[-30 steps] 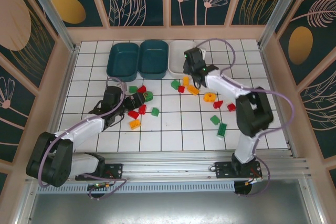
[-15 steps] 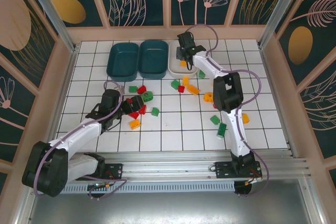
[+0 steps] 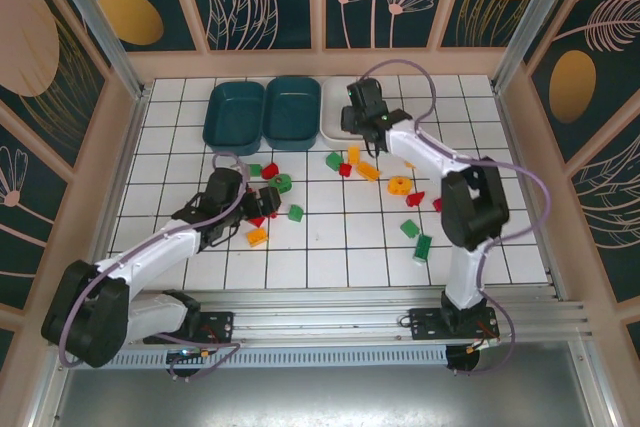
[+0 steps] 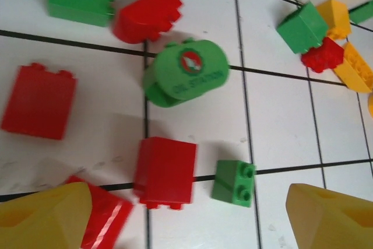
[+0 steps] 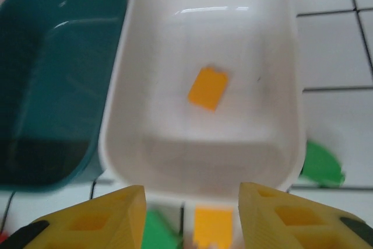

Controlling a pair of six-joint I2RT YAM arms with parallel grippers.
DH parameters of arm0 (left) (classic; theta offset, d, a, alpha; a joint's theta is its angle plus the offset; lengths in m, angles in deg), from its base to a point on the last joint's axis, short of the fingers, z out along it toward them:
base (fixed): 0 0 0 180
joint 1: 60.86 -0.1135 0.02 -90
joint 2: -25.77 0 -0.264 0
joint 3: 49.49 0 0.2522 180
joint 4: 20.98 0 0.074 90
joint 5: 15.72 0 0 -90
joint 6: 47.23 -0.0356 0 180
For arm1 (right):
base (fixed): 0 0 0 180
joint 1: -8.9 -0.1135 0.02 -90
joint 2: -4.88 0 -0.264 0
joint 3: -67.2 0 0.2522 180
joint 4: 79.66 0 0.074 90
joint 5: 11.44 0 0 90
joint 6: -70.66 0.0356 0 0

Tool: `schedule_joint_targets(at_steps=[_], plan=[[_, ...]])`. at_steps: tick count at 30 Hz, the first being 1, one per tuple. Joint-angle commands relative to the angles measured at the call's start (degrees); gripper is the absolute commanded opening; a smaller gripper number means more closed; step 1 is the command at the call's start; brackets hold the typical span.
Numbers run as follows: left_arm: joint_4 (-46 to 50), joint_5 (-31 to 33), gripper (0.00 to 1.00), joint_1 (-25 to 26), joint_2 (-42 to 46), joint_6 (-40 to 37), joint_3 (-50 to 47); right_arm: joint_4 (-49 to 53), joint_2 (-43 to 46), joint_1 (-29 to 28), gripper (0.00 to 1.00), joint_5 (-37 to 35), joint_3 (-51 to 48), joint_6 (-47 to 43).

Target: Sort the legos into containers by color

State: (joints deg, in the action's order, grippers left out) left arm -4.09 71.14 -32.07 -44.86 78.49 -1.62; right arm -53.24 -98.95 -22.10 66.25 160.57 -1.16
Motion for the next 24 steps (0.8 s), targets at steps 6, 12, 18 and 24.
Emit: schedule_joint_targets(at_steps=[6, 12, 18, 24], plan=[[10.05, 10.97, 0.93, 2.84, 1.29, 6.44, -2.99, -8.34, 12.28, -2.57, 0.47, 1.09, -21.73, 5.62], [10.14, 10.93, 0.99, 4.05, -3.48, 6.7, -3.11, -8.1, 14.37, -2.51, 0.51, -0.54, -24.58, 4.59], [8.52, 8.0, 0.92, 4.78, -6.14, 4.6, -3.83, -8.22, 15.2, -2.4, 0.51, -0.96, -24.69, 3.97], [7.57, 6.8, 0.9, 5.05, -5.36, 4.22, -3.88, -9.45, 13.06, -3.77, 0.51, 2.98, -23.47, 3.56]])
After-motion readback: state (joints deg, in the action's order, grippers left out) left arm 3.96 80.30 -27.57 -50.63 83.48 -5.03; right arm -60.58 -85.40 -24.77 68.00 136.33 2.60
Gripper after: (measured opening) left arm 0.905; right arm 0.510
